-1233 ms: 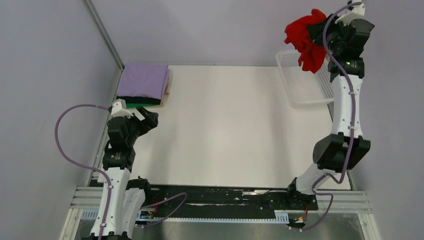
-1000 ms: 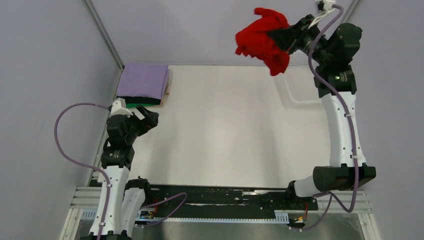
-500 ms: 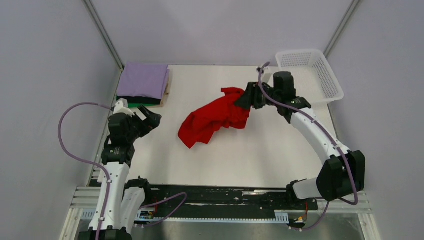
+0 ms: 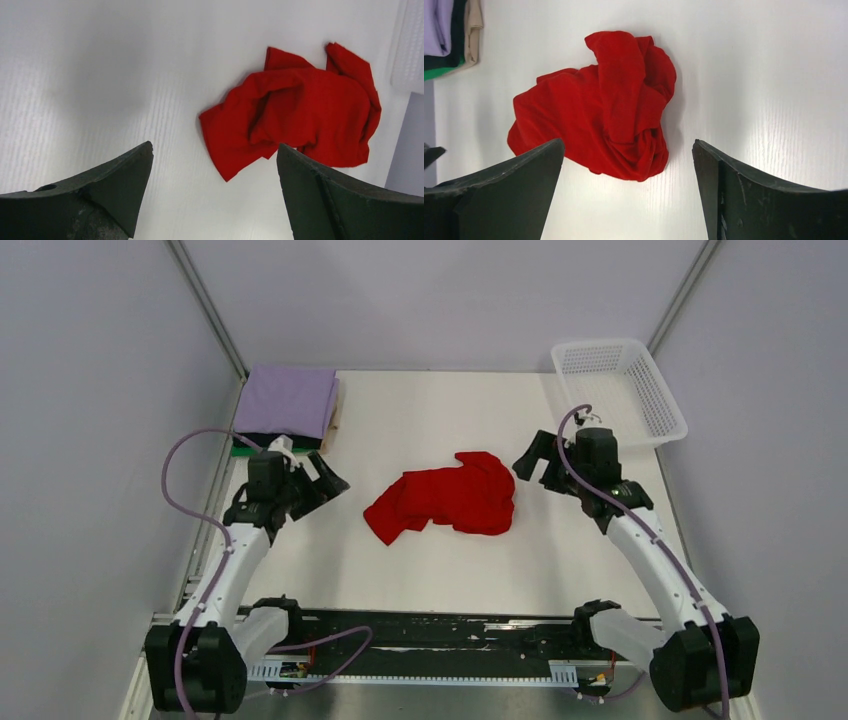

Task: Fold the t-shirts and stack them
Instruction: Move the tshirt to the center of the board, then flatten out the tshirt

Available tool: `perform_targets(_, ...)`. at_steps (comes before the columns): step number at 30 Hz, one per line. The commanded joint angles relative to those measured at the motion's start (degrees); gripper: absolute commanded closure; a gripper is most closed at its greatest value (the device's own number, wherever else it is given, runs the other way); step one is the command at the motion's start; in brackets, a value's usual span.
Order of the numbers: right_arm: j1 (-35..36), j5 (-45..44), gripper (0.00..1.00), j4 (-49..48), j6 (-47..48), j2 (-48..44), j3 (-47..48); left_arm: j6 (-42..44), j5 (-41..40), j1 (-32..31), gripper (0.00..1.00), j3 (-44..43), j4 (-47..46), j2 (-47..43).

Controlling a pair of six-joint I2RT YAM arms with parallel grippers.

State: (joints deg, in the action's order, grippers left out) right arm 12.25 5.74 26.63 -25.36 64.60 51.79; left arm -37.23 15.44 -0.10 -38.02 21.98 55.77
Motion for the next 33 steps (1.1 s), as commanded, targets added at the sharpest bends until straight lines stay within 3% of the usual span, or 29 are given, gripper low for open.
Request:
perform_targets(1,0.94,0.27,0.00,-1.28,-7.41,-6.89,-7.18,0.47,-2.01,-8.11,0.00,-1.42,0.92,4.36)
perform_targets(11,1.23,3.91,0.00,-3.27,-8.40,-12.45,-14.48,-4.88,-7.64,-27.23,0.00,-0.19,-4.52,19.94)
perform_targets(21,1.20,2.30,0.00,-3.46,-6.44,-11.84,-15.77,-2.37,-18.15,-37.17,0.09,-8.43,1.61,32.24)
perform_targets(30,1.20,0.64,0.00,-3.50,-5.22,-11.84,-16.78,-1.24,-21.18,-38.92,0.36,-10.00,5.44,38.36)
perform_targets(33,1.24,0.51,0.00,-3.46,-5.19,-11.62,-16.86,-1.13,-21.44,-39.32,0.55,-10.28,5.59,38.88)
